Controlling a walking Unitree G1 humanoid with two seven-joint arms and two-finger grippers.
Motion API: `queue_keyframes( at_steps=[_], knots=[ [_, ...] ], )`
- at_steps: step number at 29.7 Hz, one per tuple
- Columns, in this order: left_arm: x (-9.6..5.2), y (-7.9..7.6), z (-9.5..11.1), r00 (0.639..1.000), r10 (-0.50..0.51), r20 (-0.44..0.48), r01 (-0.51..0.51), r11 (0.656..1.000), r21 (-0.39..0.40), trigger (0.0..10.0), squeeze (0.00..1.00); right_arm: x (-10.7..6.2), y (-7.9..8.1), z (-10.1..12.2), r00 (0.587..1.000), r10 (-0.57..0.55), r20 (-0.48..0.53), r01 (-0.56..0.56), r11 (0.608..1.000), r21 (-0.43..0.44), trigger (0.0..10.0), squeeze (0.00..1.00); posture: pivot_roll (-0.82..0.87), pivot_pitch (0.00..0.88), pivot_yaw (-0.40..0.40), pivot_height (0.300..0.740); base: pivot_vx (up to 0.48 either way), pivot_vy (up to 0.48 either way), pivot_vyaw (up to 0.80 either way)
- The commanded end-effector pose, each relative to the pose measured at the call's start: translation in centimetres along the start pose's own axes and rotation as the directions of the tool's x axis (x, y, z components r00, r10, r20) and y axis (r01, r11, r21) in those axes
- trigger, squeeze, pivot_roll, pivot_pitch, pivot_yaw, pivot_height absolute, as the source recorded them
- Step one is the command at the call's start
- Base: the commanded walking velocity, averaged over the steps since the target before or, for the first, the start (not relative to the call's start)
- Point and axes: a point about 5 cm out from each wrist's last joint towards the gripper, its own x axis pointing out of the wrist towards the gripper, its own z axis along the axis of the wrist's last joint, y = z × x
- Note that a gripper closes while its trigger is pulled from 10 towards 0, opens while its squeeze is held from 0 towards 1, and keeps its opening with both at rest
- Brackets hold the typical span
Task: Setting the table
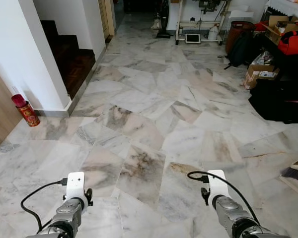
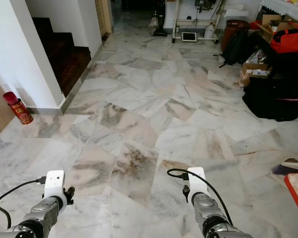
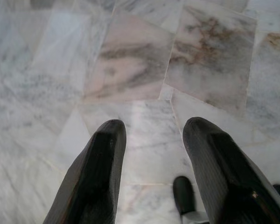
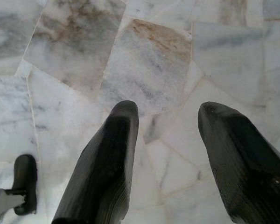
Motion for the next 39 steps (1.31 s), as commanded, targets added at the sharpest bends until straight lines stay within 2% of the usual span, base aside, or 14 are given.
queue_keyframes(
  at_steps=[1,4,8,10,14,18,19,23,26,27,29,32,34,39],
  knots=[
    [0.0,0.2,0.4,1.000,-0.005,0.019,0.004,0.999,0.047,10.0,0.00,0.0,0.3,0.4,1.000,0.014,0.011,-0.014,1.000,-0.022,10.0,0.00,0.00,0.000,-0.004,0.740,0.000,0.000,0.00],
    [-0.2,0.5,-0.6,1.000,0.030,-0.006,-0.030,0.999,-0.020,10.0,0.00,0.0,0.2,-0.1,1.000,0.005,0.004,-0.005,1.000,-0.008,10.0,0.00,-0.01,0.000,0.008,0.740,0.000,0.000,0.00],
    [-0.4,0.4,-1.5,1.000,0.012,-0.015,-0.012,1.000,-0.005,10.0,0.00,-0.1,-0.1,-0.7,1.000,-0.011,0.009,0.012,1.000,-0.012,10.0,0.00,-0.02,0.000,0.015,0.740,0.000,0.000,0.00],
    [-1.0,0.5,-3.1,0.999,0.034,-0.023,-0.035,0.999,-0.033,10.0,0.00,-0.3,-0.7,-2.0,1.000,-0.022,0.012,0.021,0.999,0.024,10.0,0.00,-0.02,0.000,0.026,0.740,0.000,0.000,0.00],
    [-1.5,0.6,-4.6,0.997,0.056,-0.046,-0.059,0.995,-0.075,10.0,0.00,-0.5,-1.1,-3.4,0.999,-0.044,0.003,0.044,0.998,-0.034,10.0,0.00,-0.02,0.000,0.030,0.740,0.000,0.000,0.00],
    [-1.5,0.7,-4.8,0.996,0.058,-0.065,-0.064,0.995,-0.080,10.0,0.00,-0.6,-1.3,-3.5,0.999,-0.043,0.005,0.043,0.999,-0.030,10.0,0.00,-0.02,0.000,0.015,0.740,0.000,0.000,0.00],
    [-1.4,0.4,-4.6,0.997,0.039,-0.068,-0.043,0.997,-0.057,10.0,0.00,-0.6,-1.4,-3.4,0.999,-0.033,0.001,0.033,0.999,-0.029,10.0,0.00,0.01,0.000,0.007,0.740,0.000,0.000,0.00],
    [-1.0,0.3,-3.6,0.998,0.029,-0.051,-0.032,0.998,-0.061,10.0,0.00,-0.4,-1.3,-2.7,1.000,-0.018,-0.002,0.018,0.998,-0.061,10.0,0.00,0.00,0.000,0.007,0.740,0.000,0.000,0.00],
    [-0.7,0.9,-2.0,0.999,0.036,-0.002,-0.036,0.999,0.026,10.0,0.00,-0.3,-1.1,-1.1,0.999,0.006,0.046,0.001,0.990,-0.144,10.0,0.00,0.01,0.000,0.009,0.740,0.000,0.000,0.00],
    [-0.6,1.1,-1.6,0.999,0.045,0.005,-0.045,0.999,0.016,10.0,0.00,-0.2,-1.0,-0.5,0.998,0.003,0.058,0.007,0.985,-0.171,10.0,0.00,0.01,0.000,0.016,0.740,0.000,0.000,0.00],
    [-0.5,1.6,-1.3,0.997,0.073,0.002,-0.072,0.996,-0.047,10.0,0.00,-0.2,-0.9,0.0,0.997,0.006,0.075,0.003,0.994,-0.108,10.0,0.00,-0.01,0.000,0.019,0.740,0.000,0.000,0.00],
    [-0.4,1.7,-0.8,0.997,0.071,0.016,-0.070,0.996,-0.053,10.0,0.00,-0.1,-0.8,0.4,0.996,0.002,0.091,0.006,0.996,-0.090,10.0,0.00,-0.02,0.000,0.022,0.740,0.000,0.000,0.00],
    [-0.3,1.5,-0.4,0.998,0.053,0.021,-0.053,0.998,-0.033,10.0,0.00,-0.1,-1.1,0.7,0.996,-0.022,0.089,0.025,0.999,-0.025,10.0,0.00,-0.02,0.000,0.019,0.740,0.000,0.000,0.00],
    [-0.1,1.1,0.3,0.998,0.050,0.035,-0.049,0.999,-0.023,10.0,0.00,-0.1,-1.1,1.3,0.995,-0.014,0.101,0.018,0.999,-0.034,10.0,0.00,-0.01,0.000,0.020,0.740,0.000,0.000,0.00]
  ],
)
